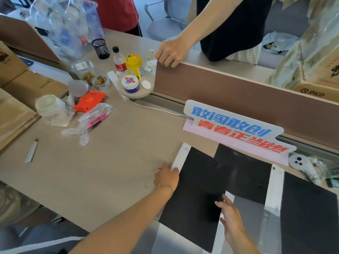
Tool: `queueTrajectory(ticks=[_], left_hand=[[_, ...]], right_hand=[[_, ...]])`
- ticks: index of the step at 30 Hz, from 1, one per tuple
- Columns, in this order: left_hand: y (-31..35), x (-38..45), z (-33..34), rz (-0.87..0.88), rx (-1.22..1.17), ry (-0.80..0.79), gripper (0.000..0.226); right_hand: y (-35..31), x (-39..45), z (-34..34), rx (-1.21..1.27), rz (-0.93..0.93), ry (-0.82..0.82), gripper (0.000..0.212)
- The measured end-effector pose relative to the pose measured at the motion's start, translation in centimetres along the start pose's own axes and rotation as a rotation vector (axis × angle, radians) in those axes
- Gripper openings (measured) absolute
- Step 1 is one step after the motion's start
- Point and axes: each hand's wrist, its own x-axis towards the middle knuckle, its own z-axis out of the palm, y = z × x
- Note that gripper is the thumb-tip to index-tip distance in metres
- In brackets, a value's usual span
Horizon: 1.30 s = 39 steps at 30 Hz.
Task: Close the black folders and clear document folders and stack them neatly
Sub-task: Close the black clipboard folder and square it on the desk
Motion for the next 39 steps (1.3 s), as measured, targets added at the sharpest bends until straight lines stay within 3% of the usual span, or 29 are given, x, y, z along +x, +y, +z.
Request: queueTrajectory(ticks=[4,8,20,28,36,39], left_hand=[[0.6,0.8,-0.8,0.002,-0.225,-0.086,0.031],[0.7,2.6,-3.4,0.017,-0.281,-0.098,0.028],[-1.9,11.3,-16.2,0.052,-0.243,0.197,0.036],[-2.8,18.9,-20.8,0.085,-0.082,0.307,0.039],[-3.6,23.7,-20.7,0.071,0.082,0.384,0.041],[-3.3,24.0,-20.6,0.06,0.163,0.414,0.04]], right_hand=[[-0.5,0.2,-0.1,-0.023,-0.027,0.031,0.059],[-1.8,0.7,1.5,-0.056,-0.091,0.053,0.056],[-6.9,2.3,17.0,0.068,-0.109,-0.13,0.033],[-7.4,6.1,26.2,-0.055,-0.12,-0.245,0.061],[-8.1,8.4,29.8,-0.217,-0.205,-0.325,0.073],[-7.2,9.7,30.2,-0.267,-0.241,-0.349,0.088]])
